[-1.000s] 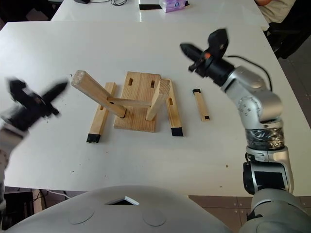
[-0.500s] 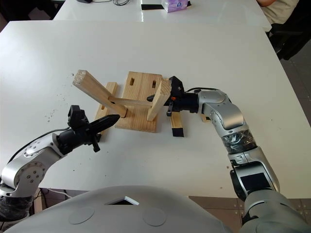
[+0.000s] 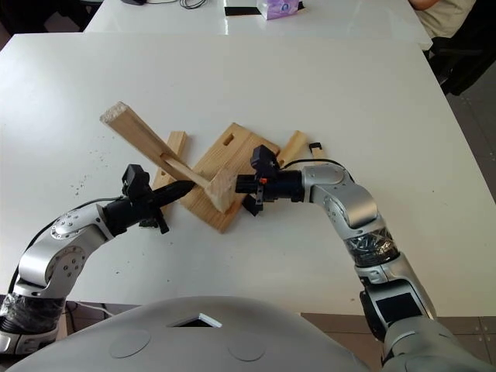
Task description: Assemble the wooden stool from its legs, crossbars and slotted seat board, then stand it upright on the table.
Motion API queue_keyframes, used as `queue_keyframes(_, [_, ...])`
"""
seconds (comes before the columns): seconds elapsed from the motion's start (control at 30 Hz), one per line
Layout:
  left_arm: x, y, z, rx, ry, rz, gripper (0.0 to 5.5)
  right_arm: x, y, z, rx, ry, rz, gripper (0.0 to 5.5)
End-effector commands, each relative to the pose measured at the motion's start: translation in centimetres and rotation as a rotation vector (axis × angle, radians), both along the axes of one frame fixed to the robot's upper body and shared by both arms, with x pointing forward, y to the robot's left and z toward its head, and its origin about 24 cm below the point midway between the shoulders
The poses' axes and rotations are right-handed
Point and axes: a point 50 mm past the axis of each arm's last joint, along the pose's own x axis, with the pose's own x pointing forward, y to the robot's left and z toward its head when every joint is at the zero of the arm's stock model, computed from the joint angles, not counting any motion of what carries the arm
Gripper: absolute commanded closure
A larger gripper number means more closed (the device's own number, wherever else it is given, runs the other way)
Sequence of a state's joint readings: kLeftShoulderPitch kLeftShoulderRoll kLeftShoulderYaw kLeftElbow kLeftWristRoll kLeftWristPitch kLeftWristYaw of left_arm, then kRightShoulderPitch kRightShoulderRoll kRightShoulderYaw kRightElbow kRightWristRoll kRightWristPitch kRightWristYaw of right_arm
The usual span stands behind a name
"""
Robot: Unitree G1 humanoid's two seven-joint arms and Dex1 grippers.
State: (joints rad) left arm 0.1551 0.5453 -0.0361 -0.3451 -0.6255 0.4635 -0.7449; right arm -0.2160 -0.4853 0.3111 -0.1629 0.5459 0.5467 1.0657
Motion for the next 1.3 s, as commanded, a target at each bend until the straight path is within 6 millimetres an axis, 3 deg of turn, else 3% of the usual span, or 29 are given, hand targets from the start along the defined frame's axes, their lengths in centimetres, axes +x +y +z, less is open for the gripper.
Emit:
queue_keyframes(0.03, [1.9, 0.6, 0.6, 0.055, -0.063, 0.017, 5.50, -0.7, 0.2, 0.3, 0.004, 0.017, 0.026, 5.49])
queue_keyframes(0.37, [4.9, 0.7, 0.6, 0.110, -0.134, 0.044, 5.50, -1.5, 0.8, 1.3, 0.048, 0.013, 0.041, 5.49])
queue_keyframes(0.47, [5.5, 1.2, 1.2, 0.110, -0.160, 0.076, 5.50, 0.3, -0.5, 1.9, 0.030, -0.054, -0.054, 5.49])
queue_keyframes(0.53, [5.4, 2.3, 1.8, 0.103, -0.167, 0.132, 5.50, 3.1, -2.2, 2.1, -0.033, -0.131, -0.209, 5.49])
queue_keyframes(0.67, [3.7, 5.6, 1.9, 0.099, -0.125, 0.275, 5.50, 7.2, -4.9, 1.4, -0.200, -0.249, -0.390, 5.49])
queue_keyframes(0.87, [1.0, 7.3, 1.5, 0.117, -0.025, 0.279, 5.50, 9.6, -5.7, -0.5, -0.403, -0.368, -0.412, 5.49])
queue_keyframes(1.07, [-5.0, 4.4, 1.4, 0.008, 0.146, 0.009, 5.50, 13.3, -5.1, 0.1, -0.471, -0.445, -0.485, 5.49])
queue_keyframes(1.2, [-5.9, 3.6, 1.7, 0.038, 0.183, -0.111, 5.50, 14.2, -4.3, 0.1, -0.506, -0.435, -0.431, 5.49])
queue_keyframes(1.3, [-5.5, 2.4, 0.3, 0.094, 0.190, -0.144, 5.50, 14.3, -3.3, -0.5, -0.549, -0.413, -0.376, 5.49])
